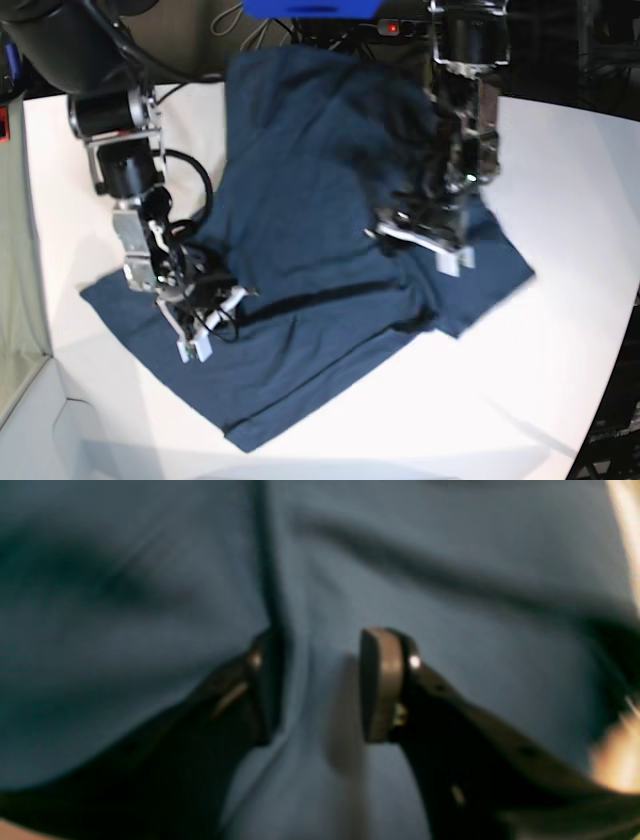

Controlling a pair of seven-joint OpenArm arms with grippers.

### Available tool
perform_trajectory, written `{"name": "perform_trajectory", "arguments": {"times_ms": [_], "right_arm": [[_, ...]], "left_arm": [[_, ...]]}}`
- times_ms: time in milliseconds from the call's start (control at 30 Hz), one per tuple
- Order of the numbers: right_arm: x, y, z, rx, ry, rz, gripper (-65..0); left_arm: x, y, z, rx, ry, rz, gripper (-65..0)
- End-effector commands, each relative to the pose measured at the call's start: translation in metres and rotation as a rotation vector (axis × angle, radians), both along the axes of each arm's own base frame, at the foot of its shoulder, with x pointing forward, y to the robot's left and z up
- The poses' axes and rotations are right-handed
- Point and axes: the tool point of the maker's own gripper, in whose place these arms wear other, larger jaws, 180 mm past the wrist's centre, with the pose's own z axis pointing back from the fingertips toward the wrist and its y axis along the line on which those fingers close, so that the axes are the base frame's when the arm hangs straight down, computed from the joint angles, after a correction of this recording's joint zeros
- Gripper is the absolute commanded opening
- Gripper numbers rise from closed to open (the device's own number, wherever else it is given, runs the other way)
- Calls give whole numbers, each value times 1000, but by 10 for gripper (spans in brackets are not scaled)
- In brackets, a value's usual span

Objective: Layout the t-shirt on the table in an organized manner, then fold the t-shirt properly
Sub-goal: 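Grasp the shirt body with both grippers near the collar, then drag the shirt with the left gripper across toward the right gripper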

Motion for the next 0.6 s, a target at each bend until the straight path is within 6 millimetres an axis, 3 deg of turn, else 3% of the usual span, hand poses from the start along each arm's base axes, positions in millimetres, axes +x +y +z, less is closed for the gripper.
{"name": "perform_trajectory", "arguments": {"times_ms": [0, 100, 167, 300, 467, 567], "right_arm": [[18, 2, 19, 4, -43, -6, -460], [36, 14, 39, 27, -96, -3, -460], [47, 18, 54, 36, -131, 0, -461], [62, 12, 90, 24, -216, 4, -462], [41, 3, 125, -38, -310, 55, -462], [14, 16, 134, -51, -340, 101, -462]], "left_arm": [[-25, -20, -12, -18, 96, -69, -413], [-24, -51, 15, -38, 18, -175, -413], [-21, -59, 32, -26, -35, -219, -413], [-9, -52, 74, 0, -161, -236, -413], [0, -38, 114, 45, -283, -248, -413], [20, -34, 127, 65, -326, -243, -413]]}}
